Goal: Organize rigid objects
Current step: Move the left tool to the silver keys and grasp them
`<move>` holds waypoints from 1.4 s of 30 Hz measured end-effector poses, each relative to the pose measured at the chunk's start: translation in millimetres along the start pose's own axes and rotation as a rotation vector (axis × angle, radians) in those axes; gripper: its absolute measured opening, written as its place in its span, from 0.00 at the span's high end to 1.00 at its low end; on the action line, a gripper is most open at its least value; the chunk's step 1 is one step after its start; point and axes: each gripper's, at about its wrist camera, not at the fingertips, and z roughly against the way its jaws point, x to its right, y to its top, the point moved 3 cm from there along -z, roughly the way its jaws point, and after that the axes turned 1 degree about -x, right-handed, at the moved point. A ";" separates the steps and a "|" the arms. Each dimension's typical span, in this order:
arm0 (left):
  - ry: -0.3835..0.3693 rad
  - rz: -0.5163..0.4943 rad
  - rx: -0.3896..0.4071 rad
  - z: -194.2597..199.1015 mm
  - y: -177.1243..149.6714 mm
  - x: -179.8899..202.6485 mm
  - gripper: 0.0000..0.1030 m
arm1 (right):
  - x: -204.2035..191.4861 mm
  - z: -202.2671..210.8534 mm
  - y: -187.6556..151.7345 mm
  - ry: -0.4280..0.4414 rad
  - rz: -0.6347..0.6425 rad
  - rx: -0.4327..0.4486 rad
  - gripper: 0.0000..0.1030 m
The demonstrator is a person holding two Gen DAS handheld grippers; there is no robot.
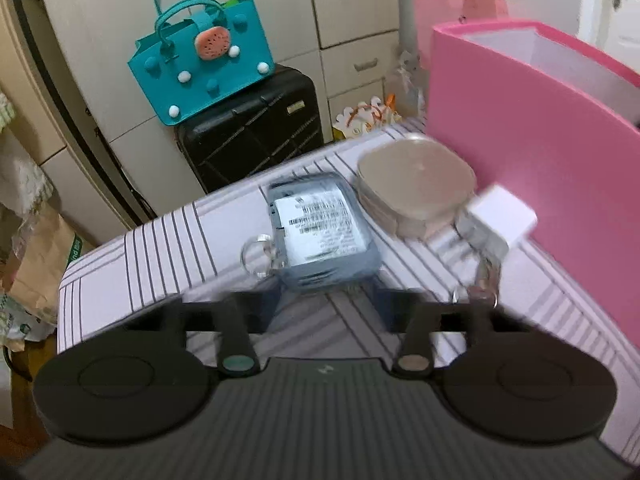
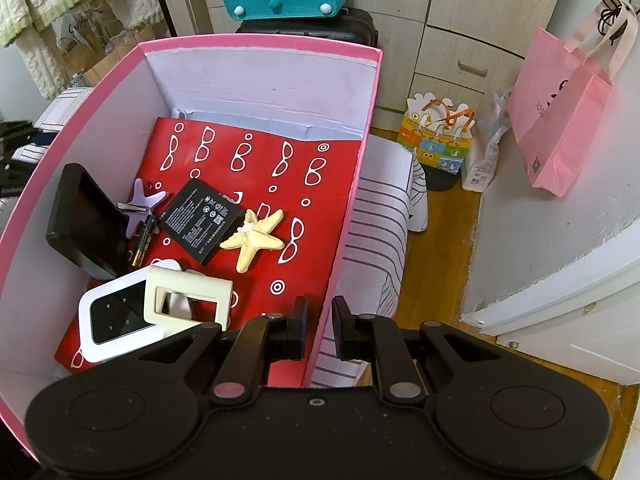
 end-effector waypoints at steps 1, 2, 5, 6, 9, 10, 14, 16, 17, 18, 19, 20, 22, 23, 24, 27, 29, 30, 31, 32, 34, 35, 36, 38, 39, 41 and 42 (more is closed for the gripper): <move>-0.010 0.006 -0.009 2.7 -3.9 -0.3 1.00 | -0.3 -0.1 0.2 -0.002 0.000 0.000 0.83; -0.026 0.017 -0.015 5.7 -7.5 -1.3 1.00 | -0.5 -0.1 0.4 -0.004 0.000 0.000 0.83; -0.054 0.046 -0.024 14.1 -15.5 -6.6 1.00 | -1.3 0.3 0.1 -0.006 0.001 0.000 0.82; -0.044 0.042 -0.020 16.9 -17.5 -7.2 1.00 | -1.3 0.4 0.0 -0.007 0.001 0.001 0.82; -0.024 0.044 0.001 23.6 -19.9 -11.4 0.96 | -1.9 0.4 -0.3 -0.008 0.001 0.002 0.82; -0.024 0.053 0.013 24.9 -19.2 -13.6 0.95 | -1.8 0.4 -0.3 -0.008 0.000 0.002 0.82; 0.012 0.043 0.039 22.8 -13.0 -21.5 0.76 | -1.2 0.3 -0.5 -0.007 -0.004 0.005 0.82; 0.010 0.052 0.040 18.0 -9.0 -27.9 0.72 | -1.2 0.5 -0.5 -0.006 -0.004 0.005 0.82; 0.009 0.056 0.037 15.1 -6.8 -30.6 0.72 | -1.2 0.3 -0.5 -0.007 -0.004 0.004 0.82; -0.003 0.066 0.033 11.7 -4.3 -34.5 0.72 | -1.3 0.4 -0.7 -0.009 -0.003 0.003 0.82; -0.012 0.083 0.033 9.1 -2.4 -38.6 0.72 | -1.3 0.3 -0.6 -0.009 -0.002 0.002 0.82; -0.018 0.097 0.036 6.7 -0.6 -42.7 0.72 | -1.4 0.3 -0.1 -0.010 -0.003 0.001 0.82; -0.009 0.100 0.054 1.3 3.0 -49.3 0.71 | -1.6 0.5 0.3 -0.011 -0.002 0.000 0.82; -0.002 0.094 0.061 -0.8 4.2 -51.4 0.71 | -1.6 0.4 0.3 -0.011 -0.002 -0.002 0.82; 0.002 0.088 0.065 -3.7 5.8 -53.9 0.71 | -1.8 0.2 0.5 -0.012 -0.002 -0.003 0.82; -0.030 0.087 0.068 -11.5 9.3 -60.7 0.71 | -1.6 0.2 0.5 -0.013 -0.002 -0.005 0.82; -0.044 0.088 0.068 -18.1 11.3 -63.6 0.72 | -1.7 0.1 0.6 -0.016 -0.002 -0.004 0.82; -0.050 0.090 0.072 -20.5 12.0 -65.0 0.72 | -1.7 0.1 0.5 -0.018 -0.002 -0.004 0.82; -0.061 0.091 0.074 -22.1 12.5 -66.3 0.74 | -1.8 -0.1 0.6 -0.018 -0.004 -0.004 0.82; -0.078 0.094 0.072 -22.8 13.5 -66.9 0.85 | -1.8 -0.2 0.6 -0.019 -0.005 -0.005 0.82; -0.118 0.104 0.055 -21.4 14.3 -68.9 0.97 | -2.1 -0.4 0.7 -0.022 -0.006 -0.007 0.82; -0.121 0.103 0.047 -19.7 13.5 -68.4 0.97 | -2.3 0.1 0.5 -0.024 -0.004 -0.008 0.82; -0.114 0.096 0.050 -16.4 11.7 -66.5 0.97 | -2.8 0.3 0.5 -0.027 -0.001 -0.008 0.82; -0.086 0.073 0.063 -8.5 8.1 -60.5 0.97 | -3.3 0.3 1.1 -0.030 0.000 -0.008 0.82; -0.074 0.058 0.071 -3.0 6.0 -56.8 0.97 | -3.4 0.3 1.0 -0.032 0.000 -0.007 0.82; -0.074 0.040 0.085 9.7 4.5 -51.0 0.97 | -3.5 -0.1 0.8 -0.032 -0.002 -0.005 0.82; -0.075 0.035 0.091 17.7 4.8 -48.4 0.97 | -3.3 -0.1 0.5 -0.032 -0.003 -0.003 0.82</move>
